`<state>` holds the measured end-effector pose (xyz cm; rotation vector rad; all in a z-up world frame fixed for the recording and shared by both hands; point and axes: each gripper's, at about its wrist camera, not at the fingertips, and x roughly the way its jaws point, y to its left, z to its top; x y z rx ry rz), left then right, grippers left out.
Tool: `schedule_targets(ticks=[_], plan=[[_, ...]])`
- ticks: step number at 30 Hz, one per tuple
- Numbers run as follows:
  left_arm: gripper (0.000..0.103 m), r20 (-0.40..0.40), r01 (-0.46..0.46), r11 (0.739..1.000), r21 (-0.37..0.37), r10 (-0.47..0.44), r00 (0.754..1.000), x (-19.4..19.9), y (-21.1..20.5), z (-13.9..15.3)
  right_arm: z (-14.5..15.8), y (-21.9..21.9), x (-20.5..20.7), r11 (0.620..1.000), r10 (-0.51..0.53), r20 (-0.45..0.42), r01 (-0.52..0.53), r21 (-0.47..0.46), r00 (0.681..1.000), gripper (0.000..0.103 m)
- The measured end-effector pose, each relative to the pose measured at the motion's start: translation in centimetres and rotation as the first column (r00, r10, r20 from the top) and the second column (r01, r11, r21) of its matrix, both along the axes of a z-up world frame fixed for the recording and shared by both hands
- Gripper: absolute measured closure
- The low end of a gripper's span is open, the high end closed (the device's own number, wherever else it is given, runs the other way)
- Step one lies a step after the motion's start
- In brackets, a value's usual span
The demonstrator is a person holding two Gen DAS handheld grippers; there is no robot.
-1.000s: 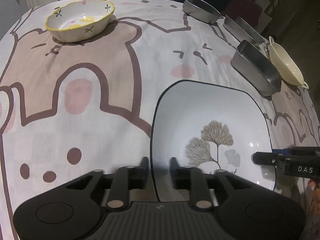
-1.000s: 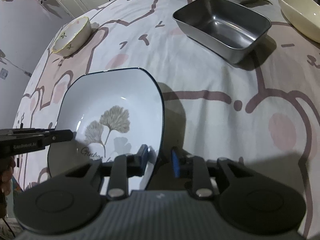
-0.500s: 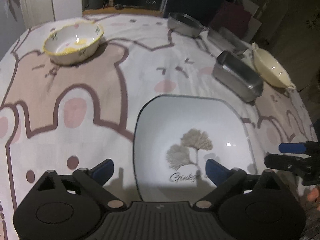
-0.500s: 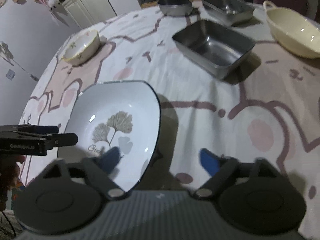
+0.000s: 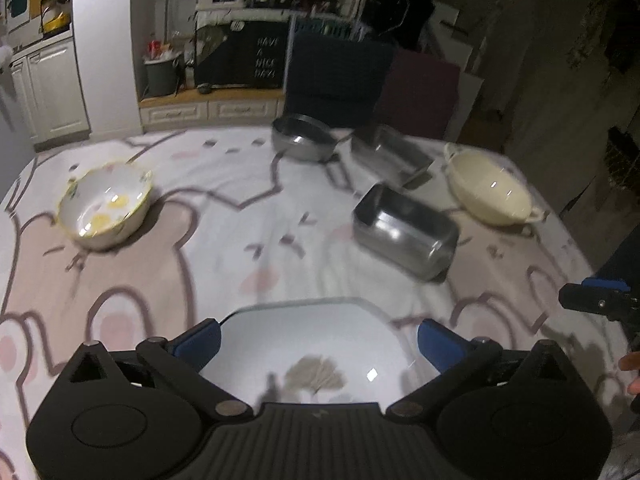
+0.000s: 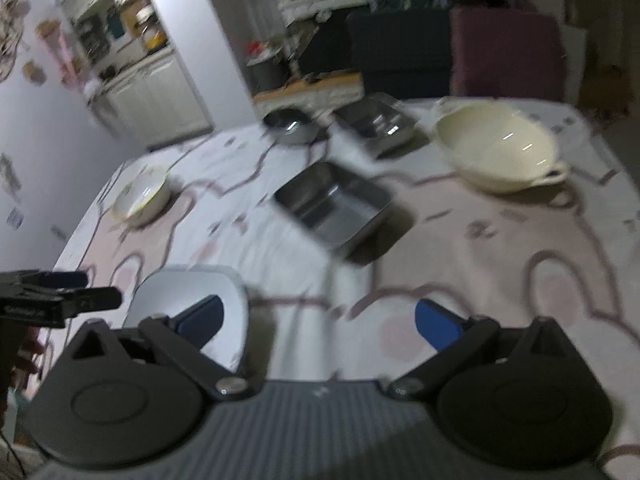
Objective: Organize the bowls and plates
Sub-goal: 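Move both grippers to the rim of the cream two-handled bowl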
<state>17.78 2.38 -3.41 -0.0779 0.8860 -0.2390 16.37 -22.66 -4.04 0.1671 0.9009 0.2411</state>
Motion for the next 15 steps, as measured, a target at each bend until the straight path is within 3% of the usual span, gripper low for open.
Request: schedule_targets(ticks=[4, 15], plan=[[0.000, 0.064, 0.028, 1.000, 0.009, -0.029, 0.998, 1.2, -2.7, 1.5, 1.1, -3.5, 0.5, 0.997, -0.078, 0.054, 0.079, -0.005, 0.995, 0.000], [0.000, 0.164, 0.092, 0.991, -0.096, -0.076, 0.984, 4.6, -10.9, 4.4, 1.7, -11.6, 2.7, 0.974, -0.223, 0.168, 0.227, -0.005, 0.960, 0.000]])
